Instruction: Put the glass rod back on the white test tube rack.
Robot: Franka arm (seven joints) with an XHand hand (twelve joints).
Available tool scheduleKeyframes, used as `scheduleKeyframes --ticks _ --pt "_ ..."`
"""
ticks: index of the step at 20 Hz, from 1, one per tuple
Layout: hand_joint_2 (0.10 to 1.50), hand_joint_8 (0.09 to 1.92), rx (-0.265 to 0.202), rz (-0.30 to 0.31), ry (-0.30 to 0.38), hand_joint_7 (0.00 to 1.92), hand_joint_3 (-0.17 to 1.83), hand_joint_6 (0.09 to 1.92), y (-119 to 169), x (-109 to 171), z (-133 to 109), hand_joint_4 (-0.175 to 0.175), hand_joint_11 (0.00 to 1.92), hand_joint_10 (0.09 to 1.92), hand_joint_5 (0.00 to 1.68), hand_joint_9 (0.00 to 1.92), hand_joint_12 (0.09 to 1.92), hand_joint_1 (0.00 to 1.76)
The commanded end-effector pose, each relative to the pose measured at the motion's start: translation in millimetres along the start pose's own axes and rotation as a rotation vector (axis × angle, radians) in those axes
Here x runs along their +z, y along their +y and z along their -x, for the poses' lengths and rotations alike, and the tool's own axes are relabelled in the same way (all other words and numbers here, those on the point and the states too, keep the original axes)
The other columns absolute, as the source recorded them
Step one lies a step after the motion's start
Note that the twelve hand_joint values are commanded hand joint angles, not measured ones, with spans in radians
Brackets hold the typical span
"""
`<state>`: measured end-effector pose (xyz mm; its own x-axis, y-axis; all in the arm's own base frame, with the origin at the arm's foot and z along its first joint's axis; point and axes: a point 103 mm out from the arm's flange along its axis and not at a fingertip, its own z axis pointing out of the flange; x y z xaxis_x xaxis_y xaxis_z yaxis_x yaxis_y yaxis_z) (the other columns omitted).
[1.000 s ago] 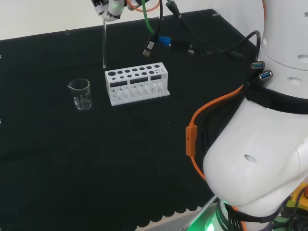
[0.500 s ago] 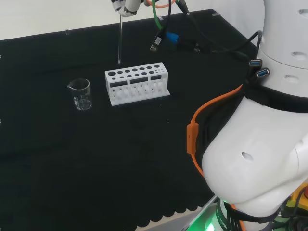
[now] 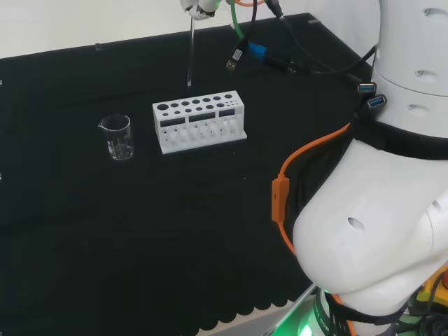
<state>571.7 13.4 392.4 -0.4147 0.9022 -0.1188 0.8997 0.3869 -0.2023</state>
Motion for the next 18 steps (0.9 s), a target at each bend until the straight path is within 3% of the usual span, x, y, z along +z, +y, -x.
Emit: scheduleKeyframes --ticks 1,7,18 --pt "0.53 0.71 0.014 0.004 0.001 1.43 0.89 0.75 -3.5 0.3 12.6 -0.175 1.66 0.38 1.18 1.8 0.68 1.33" --pt "0.53 0.71 0.049 -0.003 0.017 1.43 0.89 0.75 -2.7 6.8 21.0 -0.175 1.66 0.38 1.18 1.8 0.68 1.33" --pt "0.53 0.71 0.043 -0.028 0.016 1.43 0.89 0.75 13.8 22.5 15.3 -0.175 1.66 0.37 1.18 1.8 0.68 1.33"
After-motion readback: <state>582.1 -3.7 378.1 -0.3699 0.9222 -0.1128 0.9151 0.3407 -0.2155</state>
